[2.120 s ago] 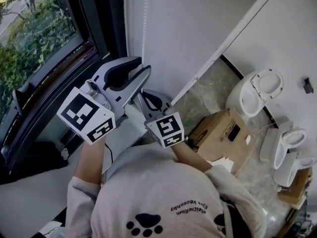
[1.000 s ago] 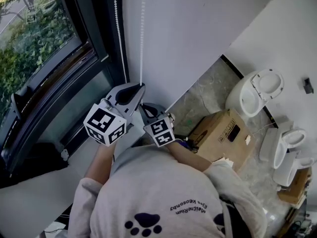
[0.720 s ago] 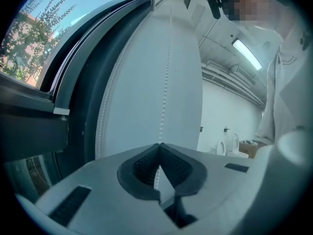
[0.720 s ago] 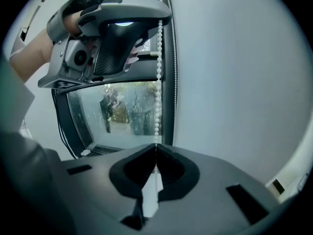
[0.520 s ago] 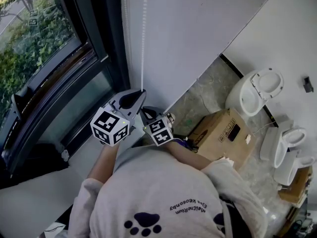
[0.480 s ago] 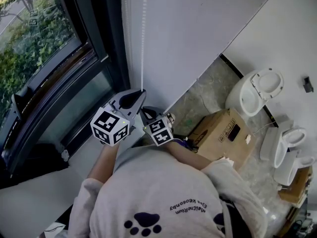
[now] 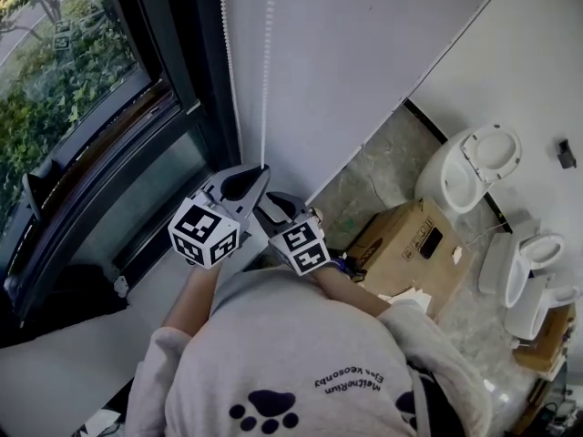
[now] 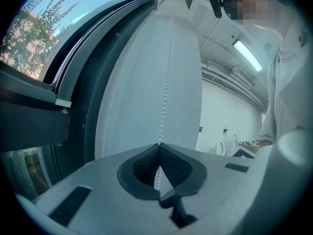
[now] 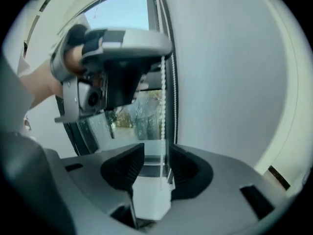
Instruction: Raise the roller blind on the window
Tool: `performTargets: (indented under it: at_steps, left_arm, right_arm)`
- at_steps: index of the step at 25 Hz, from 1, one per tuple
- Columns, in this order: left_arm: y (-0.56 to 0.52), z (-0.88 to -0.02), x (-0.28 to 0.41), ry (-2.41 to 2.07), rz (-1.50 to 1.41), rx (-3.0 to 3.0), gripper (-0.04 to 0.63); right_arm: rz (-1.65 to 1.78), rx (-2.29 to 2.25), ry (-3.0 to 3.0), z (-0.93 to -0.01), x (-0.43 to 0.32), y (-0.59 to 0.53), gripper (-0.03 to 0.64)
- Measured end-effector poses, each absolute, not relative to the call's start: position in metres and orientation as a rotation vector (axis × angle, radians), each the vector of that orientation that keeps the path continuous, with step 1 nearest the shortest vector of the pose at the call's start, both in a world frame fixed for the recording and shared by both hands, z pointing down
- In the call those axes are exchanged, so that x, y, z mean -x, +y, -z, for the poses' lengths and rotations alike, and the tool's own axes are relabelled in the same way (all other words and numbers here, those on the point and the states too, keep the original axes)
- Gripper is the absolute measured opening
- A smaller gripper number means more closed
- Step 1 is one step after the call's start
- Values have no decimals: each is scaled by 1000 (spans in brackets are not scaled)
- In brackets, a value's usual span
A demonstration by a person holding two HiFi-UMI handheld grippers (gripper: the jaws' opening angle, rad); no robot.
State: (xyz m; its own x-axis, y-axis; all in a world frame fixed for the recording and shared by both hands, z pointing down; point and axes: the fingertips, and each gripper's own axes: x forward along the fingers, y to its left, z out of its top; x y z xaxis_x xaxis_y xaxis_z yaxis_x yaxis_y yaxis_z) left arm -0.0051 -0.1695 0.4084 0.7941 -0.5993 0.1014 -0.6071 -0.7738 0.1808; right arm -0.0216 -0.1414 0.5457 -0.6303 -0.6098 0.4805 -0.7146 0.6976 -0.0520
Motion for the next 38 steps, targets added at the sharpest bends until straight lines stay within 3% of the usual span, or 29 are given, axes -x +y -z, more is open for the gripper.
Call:
performTargets:
  at_steps: [9, 21, 27, 29, 38]
  left_arm:
    - [-174, -410, 22, -989, -47, -2769, 9]
    - [-168, -410, 23, -996, -45, -2772, 9]
    - [-167, -409, 23, -997, -36, -2769, 9]
    - [-167, -409, 24, -1001, -33, -2768, 9]
    - [-167, -434, 26, -1017, -86, -2760, 9]
  right_arm:
    - [-239, -1218, -2644, -417, -6, -141, 163]
    - [62, -1197, -2901, -259, 31, -163, 138]
    - [120, -1162, -2918, -233, 46, -176, 81]
    - [131, -1172, -2900, -231, 48, -179, 23]
    - [126, -1193, -2851, -258, 47, -181, 17]
